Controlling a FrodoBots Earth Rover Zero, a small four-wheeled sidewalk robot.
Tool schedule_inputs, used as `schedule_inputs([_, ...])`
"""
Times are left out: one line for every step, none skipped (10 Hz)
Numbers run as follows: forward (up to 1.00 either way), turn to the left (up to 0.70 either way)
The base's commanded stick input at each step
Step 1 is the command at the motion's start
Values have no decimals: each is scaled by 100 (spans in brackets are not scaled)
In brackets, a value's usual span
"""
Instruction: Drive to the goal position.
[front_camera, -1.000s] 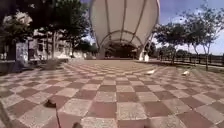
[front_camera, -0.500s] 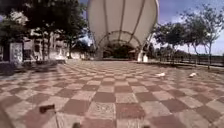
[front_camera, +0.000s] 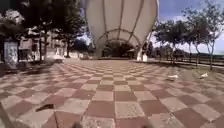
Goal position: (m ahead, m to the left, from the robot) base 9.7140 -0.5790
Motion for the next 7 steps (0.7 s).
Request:
schedule_inputs([70,0])
schedule_inputs([70,0])
schedule_inputs([70,0])
schedule_inputs([70,0])
schedule_inputs([70,0])
schedule_inputs([70,0])
schedule_inputs([70,0])
